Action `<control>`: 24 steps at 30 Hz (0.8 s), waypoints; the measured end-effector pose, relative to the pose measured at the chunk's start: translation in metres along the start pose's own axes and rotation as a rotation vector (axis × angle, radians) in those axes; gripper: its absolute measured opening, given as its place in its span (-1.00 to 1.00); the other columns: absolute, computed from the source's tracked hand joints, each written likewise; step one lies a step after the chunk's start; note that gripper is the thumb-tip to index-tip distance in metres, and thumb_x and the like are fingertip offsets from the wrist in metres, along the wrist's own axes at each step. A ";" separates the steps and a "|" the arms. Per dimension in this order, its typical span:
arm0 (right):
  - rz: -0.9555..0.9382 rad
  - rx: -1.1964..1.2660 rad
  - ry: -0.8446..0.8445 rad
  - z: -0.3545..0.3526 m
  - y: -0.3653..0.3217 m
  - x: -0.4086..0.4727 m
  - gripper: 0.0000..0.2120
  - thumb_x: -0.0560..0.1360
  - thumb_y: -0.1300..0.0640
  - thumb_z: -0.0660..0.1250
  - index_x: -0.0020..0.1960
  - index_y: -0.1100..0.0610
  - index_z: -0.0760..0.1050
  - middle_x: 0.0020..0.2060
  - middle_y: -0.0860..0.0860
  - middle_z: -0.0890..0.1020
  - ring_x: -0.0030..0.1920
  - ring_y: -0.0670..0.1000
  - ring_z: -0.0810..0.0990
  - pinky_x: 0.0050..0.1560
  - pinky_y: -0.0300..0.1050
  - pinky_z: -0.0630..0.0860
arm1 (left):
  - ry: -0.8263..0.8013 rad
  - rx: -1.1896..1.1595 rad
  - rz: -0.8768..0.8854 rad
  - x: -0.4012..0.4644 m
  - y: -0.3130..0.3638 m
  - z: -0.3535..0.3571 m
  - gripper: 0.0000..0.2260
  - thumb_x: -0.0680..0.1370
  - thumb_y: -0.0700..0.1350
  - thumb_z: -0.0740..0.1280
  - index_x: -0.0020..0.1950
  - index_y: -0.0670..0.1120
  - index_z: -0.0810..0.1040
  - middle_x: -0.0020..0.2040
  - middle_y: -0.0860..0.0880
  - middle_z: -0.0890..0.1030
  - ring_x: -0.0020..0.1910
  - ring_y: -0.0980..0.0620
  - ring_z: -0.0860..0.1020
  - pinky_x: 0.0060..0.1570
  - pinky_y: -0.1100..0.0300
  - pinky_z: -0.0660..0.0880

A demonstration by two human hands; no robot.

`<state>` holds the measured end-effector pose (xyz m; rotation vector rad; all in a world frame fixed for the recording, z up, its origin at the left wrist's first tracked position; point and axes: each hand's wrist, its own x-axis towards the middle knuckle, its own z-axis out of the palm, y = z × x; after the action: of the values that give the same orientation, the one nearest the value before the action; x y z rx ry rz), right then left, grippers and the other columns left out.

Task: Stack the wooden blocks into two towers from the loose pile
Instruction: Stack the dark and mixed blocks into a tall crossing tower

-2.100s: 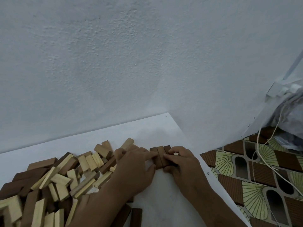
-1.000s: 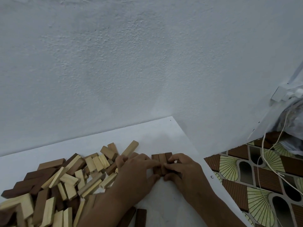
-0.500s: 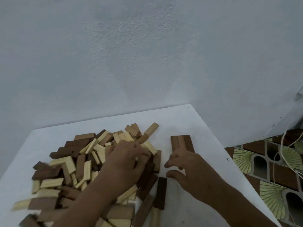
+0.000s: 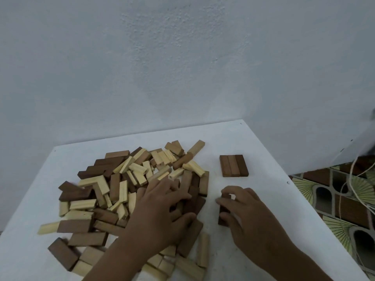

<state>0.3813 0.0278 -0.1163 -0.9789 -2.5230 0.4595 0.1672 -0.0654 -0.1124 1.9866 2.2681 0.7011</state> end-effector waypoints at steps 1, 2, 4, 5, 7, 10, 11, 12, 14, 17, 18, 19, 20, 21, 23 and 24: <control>-0.014 0.006 0.005 0.001 -0.007 -0.002 -0.70 0.50 -0.02 0.23 0.14 -0.01 0.62 0.13 -0.14 0.56 0.09 -0.11 0.47 0.02 -0.23 0.52 | 0.010 -0.005 -0.005 0.001 0.002 0.001 -0.63 0.38 0.32 0.26 0.06 0.22 0.64 -0.02 0.25 0.50 0.02 0.14 0.40 -0.07 0.10 0.31; -0.024 0.006 -0.002 0.003 -0.014 -0.004 -0.69 0.51 -0.07 0.21 0.12 -0.03 0.63 0.10 -0.16 0.57 0.07 -0.13 0.48 0.02 -0.20 0.53 | 0.020 -0.014 -0.007 0.001 0.003 0.001 -0.66 0.41 0.27 0.25 0.06 0.19 0.66 -0.06 0.25 0.53 -0.03 0.15 0.41 -0.09 0.11 0.35; -0.032 -0.007 -0.021 0.007 -0.027 -0.008 -0.62 0.48 -0.21 0.16 0.04 -0.05 0.65 0.03 -0.18 0.58 0.04 -0.12 0.49 -0.02 -0.13 0.55 | 0.038 -0.033 0.003 0.001 0.004 0.003 -0.69 0.48 0.15 0.22 0.04 0.11 0.69 -0.09 0.23 0.60 -0.08 0.15 0.46 -0.08 0.15 0.45; -0.026 -0.020 -0.025 0.007 -0.034 -0.009 -0.56 0.44 -0.30 0.16 -0.01 -0.05 0.66 -0.01 -0.18 0.58 0.02 -0.10 0.49 -0.04 -0.12 0.54 | 0.047 -0.041 0.010 0.000 0.004 0.004 -0.70 0.50 0.11 0.21 0.03 0.07 0.69 -0.10 0.19 0.63 -0.09 0.15 0.47 -0.07 0.21 0.46; 0.029 -0.045 -0.075 0.006 -0.046 -0.007 -0.43 0.33 -0.46 0.15 -0.07 -0.05 0.65 -0.04 -0.19 0.53 0.02 -0.09 0.43 -0.02 -0.12 0.44 | 0.055 -0.053 0.007 -0.001 0.003 0.005 -0.70 0.54 0.07 0.18 -0.01 0.05 0.68 -0.13 0.16 0.62 -0.11 0.16 0.45 -0.07 0.36 0.35; 0.108 -0.087 -0.195 0.004 -0.057 -0.003 -0.30 0.18 -0.58 0.10 -0.04 -0.07 0.59 -0.01 -0.21 0.42 0.08 -0.09 0.31 0.03 -0.13 0.30 | 0.081 -0.090 0.002 0.000 0.003 0.004 -0.71 0.56 0.06 0.15 -0.09 0.03 0.66 -0.20 0.14 0.60 -0.17 0.16 0.44 -0.14 0.40 0.28; 0.120 -0.085 -0.204 0.003 -0.058 -0.001 -0.28 0.16 -0.58 0.10 -0.03 -0.07 0.59 -0.01 -0.21 0.41 0.07 -0.09 0.29 0.02 -0.14 0.28 | 0.097 -0.095 0.003 0.001 0.004 0.003 -0.69 0.55 0.06 0.14 -0.12 0.02 0.66 -0.22 0.13 0.61 -0.20 0.16 0.45 -0.16 0.41 0.30; 0.129 -0.077 -0.203 0.002 -0.059 0.000 -0.28 0.16 -0.58 0.11 -0.02 -0.08 0.59 -0.02 -0.22 0.40 0.06 -0.10 0.29 0.01 -0.15 0.28 | 0.107 -0.095 0.001 0.002 0.006 0.001 -0.67 0.55 0.06 0.12 -0.15 0.00 0.65 -0.25 0.12 0.61 -0.23 0.16 0.45 -0.20 0.39 0.34; 0.139 -0.061 -0.199 0.003 -0.058 0.001 -0.33 0.15 -0.57 0.15 -0.04 -0.10 0.56 -0.05 -0.24 0.38 0.03 -0.11 0.28 0.01 -0.16 0.29 | 0.105 -0.094 -0.009 0.004 0.008 -0.003 -0.62 0.55 0.07 0.08 -0.19 -0.03 0.64 -0.29 0.10 0.60 -0.23 0.13 0.45 -0.25 0.28 0.40; 0.161 0.011 -0.187 0.007 -0.053 0.002 -0.46 0.13 -0.53 0.24 -0.09 -0.17 0.40 -0.10 -0.29 0.35 -0.01 -0.15 0.30 0.00 -0.20 0.31 | 0.089 -0.099 -0.010 0.004 0.006 -0.002 -0.72 0.57 0.02 0.17 -0.16 0.00 0.63 -0.25 0.13 0.60 -0.16 0.15 0.42 -0.21 0.39 0.32; 0.177 0.078 -0.164 0.007 -0.052 0.001 -0.51 0.14 -0.47 0.31 -0.13 -0.17 0.36 -0.13 -0.31 0.37 -0.04 -0.18 0.33 -0.03 -0.22 0.34 | 0.080 -0.096 -0.017 0.002 0.003 0.000 -0.80 0.58 -0.02 0.23 -0.13 0.03 0.63 -0.22 0.15 0.59 -0.15 0.17 0.41 -0.17 0.41 0.30; 0.209 0.178 -0.137 0.006 -0.052 0.000 -0.57 0.16 -0.39 0.40 -0.16 -0.17 0.36 -0.16 -0.30 0.42 -0.07 -0.19 0.38 -0.06 -0.23 0.39 | 0.071 -0.091 -0.022 0.002 0.002 0.003 -0.86 0.57 -0.06 0.28 -0.11 0.05 0.63 -0.19 0.17 0.57 -0.14 0.19 0.41 -0.13 0.42 0.29; 0.246 0.286 -0.102 0.003 -0.051 -0.001 -0.61 0.18 -0.29 0.47 -0.17 -0.16 0.38 -0.19 -0.26 0.49 -0.10 -0.18 0.44 -0.11 -0.23 0.46 | 0.065 -0.086 -0.022 0.001 0.001 0.006 -0.88 0.57 -0.07 0.29 -0.09 0.06 0.62 -0.16 0.17 0.56 -0.11 0.16 0.41 -0.11 0.41 0.30; 0.279 0.387 -0.072 -0.002 -0.051 -0.002 -0.65 0.21 -0.19 0.52 -0.16 -0.14 0.42 -0.21 -0.22 0.55 -0.15 -0.16 0.50 -0.16 -0.23 0.51 | 0.065 -0.079 -0.016 0.000 0.002 0.008 -0.88 0.57 -0.05 0.28 -0.07 0.07 0.61 -0.14 0.17 0.54 -0.10 0.14 0.42 -0.11 0.38 0.32; 0.298 0.522 0.001 -0.015 -0.046 -0.004 -0.71 0.28 -0.04 0.55 -0.14 -0.09 0.47 -0.23 -0.20 0.61 -0.19 -0.14 0.57 -0.23 -0.27 0.53 | 0.081 -0.071 0.006 0.001 0.006 0.010 -0.84 0.57 0.00 0.22 -0.09 0.07 0.60 -0.14 0.17 0.51 -0.10 0.12 0.39 -0.13 0.33 0.36; 0.306 0.548 0.047 -0.021 -0.038 -0.004 -0.75 0.31 0.01 0.54 -0.13 -0.06 0.49 -0.24 -0.20 0.63 -0.21 -0.15 0.58 -0.25 -0.30 0.50 | 0.093 -0.066 0.026 0.002 0.009 0.009 -0.81 0.57 0.02 0.20 -0.10 0.06 0.59 -0.15 0.17 0.50 -0.11 0.12 0.37 -0.15 0.28 0.39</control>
<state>0.3726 0.0013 -0.0826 -1.1234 -2.0277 1.1284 0.1782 -0.0600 -0.1172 1.9979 2.2410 0.8758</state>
